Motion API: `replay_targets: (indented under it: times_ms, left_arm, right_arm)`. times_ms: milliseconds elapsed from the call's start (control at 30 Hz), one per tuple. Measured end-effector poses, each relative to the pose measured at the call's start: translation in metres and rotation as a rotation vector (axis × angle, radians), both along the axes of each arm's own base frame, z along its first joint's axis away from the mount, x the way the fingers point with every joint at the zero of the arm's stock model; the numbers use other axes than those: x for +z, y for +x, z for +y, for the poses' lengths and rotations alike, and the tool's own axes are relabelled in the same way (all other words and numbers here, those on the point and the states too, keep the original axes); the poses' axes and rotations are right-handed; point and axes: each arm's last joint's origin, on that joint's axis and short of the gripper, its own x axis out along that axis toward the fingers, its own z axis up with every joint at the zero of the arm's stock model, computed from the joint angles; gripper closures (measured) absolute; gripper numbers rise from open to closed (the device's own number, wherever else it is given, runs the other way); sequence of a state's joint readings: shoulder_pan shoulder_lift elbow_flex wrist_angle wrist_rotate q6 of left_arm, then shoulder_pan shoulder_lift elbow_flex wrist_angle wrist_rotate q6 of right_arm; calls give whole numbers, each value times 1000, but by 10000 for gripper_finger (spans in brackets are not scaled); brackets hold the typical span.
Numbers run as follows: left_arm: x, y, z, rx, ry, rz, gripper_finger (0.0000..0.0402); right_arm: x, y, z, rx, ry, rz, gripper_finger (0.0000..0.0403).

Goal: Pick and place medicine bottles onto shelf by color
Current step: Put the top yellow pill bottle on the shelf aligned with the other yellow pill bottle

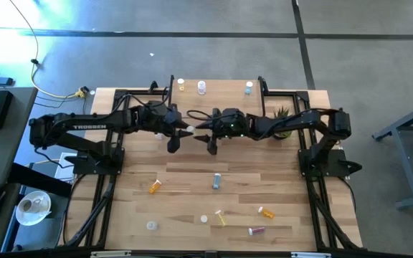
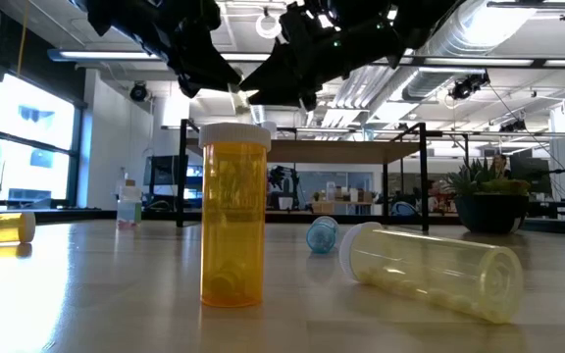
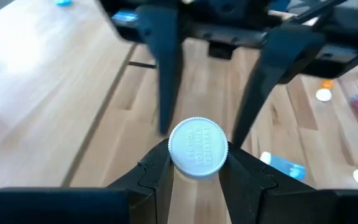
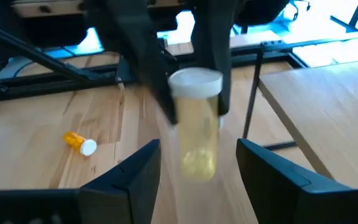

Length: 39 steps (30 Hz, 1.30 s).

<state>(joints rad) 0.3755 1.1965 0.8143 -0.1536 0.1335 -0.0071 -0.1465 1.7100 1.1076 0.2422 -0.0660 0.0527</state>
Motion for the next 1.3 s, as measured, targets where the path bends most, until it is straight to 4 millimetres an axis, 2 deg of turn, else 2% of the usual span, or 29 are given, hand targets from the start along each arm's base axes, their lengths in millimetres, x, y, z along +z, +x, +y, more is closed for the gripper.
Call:
replay_targets:
  times_ms: [267, 533, 700, 867, 1300]
  left_arm:
    - [3, -11, 20, 72, 17, 10, 298]
    - [35, -29, 52, 272, 145, 95, 298]
    - [47, -42, 71, 415, 175, 107, 298]
    - [39, -46, 83, 447, 119, 131, 298]
    - [12, -31, 97, 439, 69, 218, 298]
  right_arm:
    - [20, -15, -9, -24, -6, -4, 201]
    - [48, -37, -22, -67, -20, -36, 201]
    - [54, -43, -25, -90, -45, -39, 201]
    - [54, -44, -28, -113, -51, -35, 201]
    - [52, -45, -28, -114, -46, -6, 201]
